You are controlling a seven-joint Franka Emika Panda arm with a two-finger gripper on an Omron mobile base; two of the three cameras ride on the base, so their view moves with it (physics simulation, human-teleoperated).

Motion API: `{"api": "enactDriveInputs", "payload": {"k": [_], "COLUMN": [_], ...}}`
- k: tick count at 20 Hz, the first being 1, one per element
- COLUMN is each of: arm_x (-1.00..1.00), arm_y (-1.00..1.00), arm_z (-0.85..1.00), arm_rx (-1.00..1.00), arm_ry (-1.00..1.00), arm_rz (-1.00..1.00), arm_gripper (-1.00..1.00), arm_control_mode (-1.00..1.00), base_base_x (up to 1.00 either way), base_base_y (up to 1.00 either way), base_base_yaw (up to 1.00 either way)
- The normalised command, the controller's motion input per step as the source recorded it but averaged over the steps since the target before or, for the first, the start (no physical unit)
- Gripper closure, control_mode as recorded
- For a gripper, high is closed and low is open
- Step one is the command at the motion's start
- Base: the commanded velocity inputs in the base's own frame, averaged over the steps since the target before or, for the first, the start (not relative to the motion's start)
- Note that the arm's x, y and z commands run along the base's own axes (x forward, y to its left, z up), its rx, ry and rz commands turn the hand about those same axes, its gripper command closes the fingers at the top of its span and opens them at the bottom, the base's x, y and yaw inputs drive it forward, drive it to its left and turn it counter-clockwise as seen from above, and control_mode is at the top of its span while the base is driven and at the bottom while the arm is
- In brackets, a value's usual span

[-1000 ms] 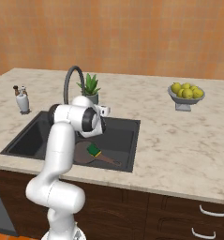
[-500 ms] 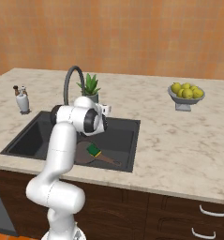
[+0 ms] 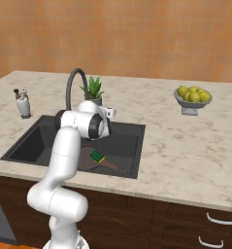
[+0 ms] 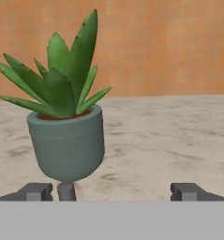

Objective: Pick the pan and sponge and place them into the sink. Then turn on the water.

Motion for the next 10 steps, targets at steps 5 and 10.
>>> {"api": "enactDriveInputs", "payload": {"k": [5,10], "arm_x": [0.03,0.00], "arm_y": [-0.31,-0.40], "arm_z": [0.00,0.02], "arm_rx": [0.00,0.00], "arm_ry": [0.00,0.00], "arm_rz": [0.00,0.00], "arm_gripper": [-1.00,-1.00], "arm_control_mode": [-1.00,-1.00], "base_base_x": [0.00,0.00], "base_base_y": [0.00,0.00], "base_base_yaw": [0.00,0.00]}}
